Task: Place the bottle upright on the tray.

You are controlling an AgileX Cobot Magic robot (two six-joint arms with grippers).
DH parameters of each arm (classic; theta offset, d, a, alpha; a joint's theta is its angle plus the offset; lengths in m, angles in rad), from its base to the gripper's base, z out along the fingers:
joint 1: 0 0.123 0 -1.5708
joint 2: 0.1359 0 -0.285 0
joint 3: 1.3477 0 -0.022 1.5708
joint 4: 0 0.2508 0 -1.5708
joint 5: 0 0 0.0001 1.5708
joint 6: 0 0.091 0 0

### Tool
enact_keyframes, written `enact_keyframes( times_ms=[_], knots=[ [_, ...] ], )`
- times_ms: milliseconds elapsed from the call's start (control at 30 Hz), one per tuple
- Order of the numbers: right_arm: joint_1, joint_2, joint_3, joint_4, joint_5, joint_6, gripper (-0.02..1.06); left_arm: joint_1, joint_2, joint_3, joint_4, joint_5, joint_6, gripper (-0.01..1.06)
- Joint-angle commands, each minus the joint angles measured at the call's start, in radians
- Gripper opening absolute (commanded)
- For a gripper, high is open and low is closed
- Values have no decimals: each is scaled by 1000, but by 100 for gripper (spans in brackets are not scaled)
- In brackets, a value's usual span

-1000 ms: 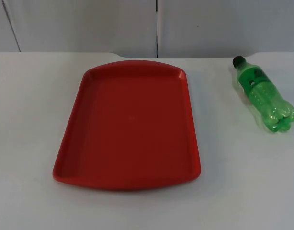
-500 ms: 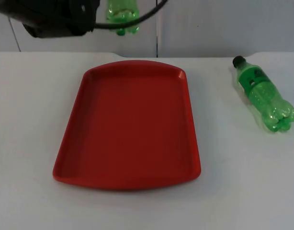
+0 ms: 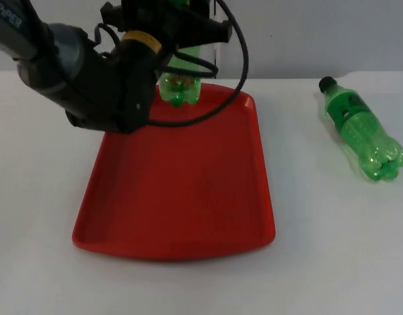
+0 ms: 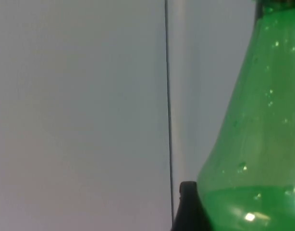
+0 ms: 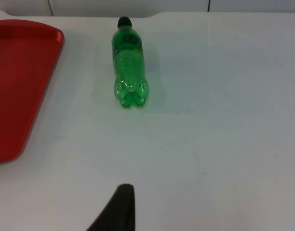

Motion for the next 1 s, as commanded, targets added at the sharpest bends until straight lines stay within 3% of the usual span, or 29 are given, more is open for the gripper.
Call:
enact_keyframes(
  times_ms=[0,200,967],
  knots=[
    [-7,-4,1,2,-5,-1,105,-6,17,-2,2,-55,-9,0],
    [-7,-4,1,2,-5,-1,105,-6,73,-2,4,-112,-9,0],
    [-7,-4,1,2,-5,-1,105,-1,173,-2,16,-112,-9,3]
  ],
)
